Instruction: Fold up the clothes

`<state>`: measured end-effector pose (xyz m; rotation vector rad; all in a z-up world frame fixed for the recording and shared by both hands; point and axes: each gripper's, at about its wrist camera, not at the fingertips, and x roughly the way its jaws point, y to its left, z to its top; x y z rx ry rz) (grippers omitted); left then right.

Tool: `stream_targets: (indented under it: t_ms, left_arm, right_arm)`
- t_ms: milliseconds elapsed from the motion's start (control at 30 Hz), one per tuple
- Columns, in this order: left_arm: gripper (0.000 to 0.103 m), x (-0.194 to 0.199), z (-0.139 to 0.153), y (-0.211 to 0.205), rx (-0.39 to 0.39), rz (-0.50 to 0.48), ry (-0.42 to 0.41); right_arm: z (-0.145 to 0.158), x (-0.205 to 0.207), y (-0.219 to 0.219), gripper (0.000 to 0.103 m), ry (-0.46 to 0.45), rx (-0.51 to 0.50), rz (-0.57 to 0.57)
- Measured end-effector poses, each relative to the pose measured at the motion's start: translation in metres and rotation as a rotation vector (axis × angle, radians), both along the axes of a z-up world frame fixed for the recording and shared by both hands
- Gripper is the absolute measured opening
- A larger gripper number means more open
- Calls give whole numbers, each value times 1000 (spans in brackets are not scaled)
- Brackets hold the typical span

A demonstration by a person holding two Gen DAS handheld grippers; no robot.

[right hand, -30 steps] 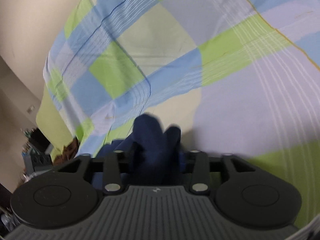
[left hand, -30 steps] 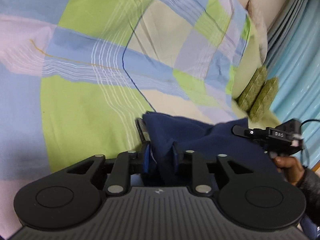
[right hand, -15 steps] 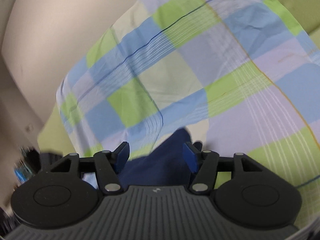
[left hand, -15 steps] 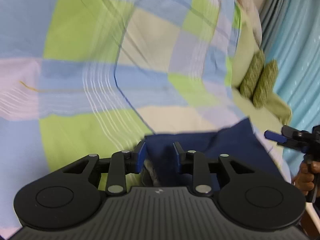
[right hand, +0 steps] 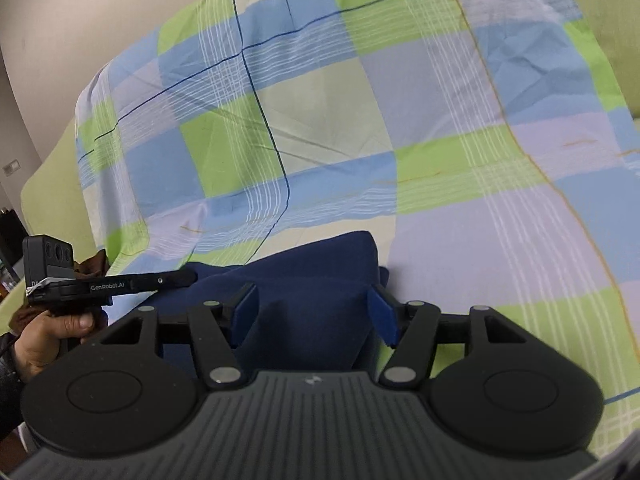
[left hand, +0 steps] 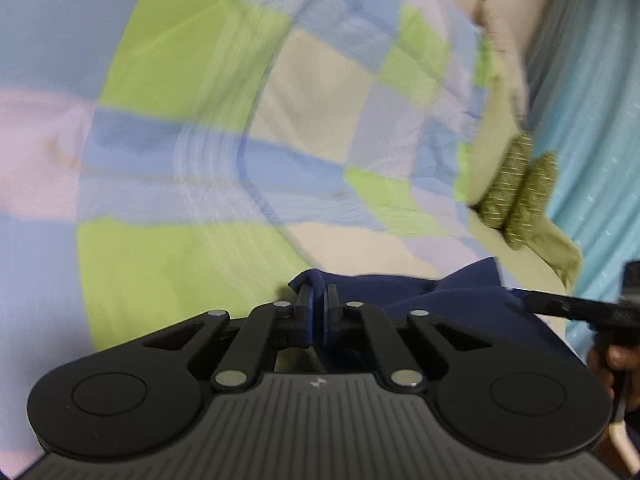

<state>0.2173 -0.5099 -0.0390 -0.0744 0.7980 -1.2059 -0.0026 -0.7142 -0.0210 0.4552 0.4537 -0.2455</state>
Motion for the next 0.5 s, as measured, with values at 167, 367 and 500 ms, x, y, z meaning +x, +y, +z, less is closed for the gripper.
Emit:
stream_targets:
  t_ms: [167,367,500]
  left_arm:
    - [9,-4,22,5,1,20,-61]
    - [7,-45,67,-5,11,-126,-234]
    - [7,-80,50,-52,157,-312,-264]
  right_arm:
    - [-11,7,-1,59,114,1,-20]
    - [2,-4,11,60,80,-67,-54]
    - [-8,-2,14,60,63,-26,-53]
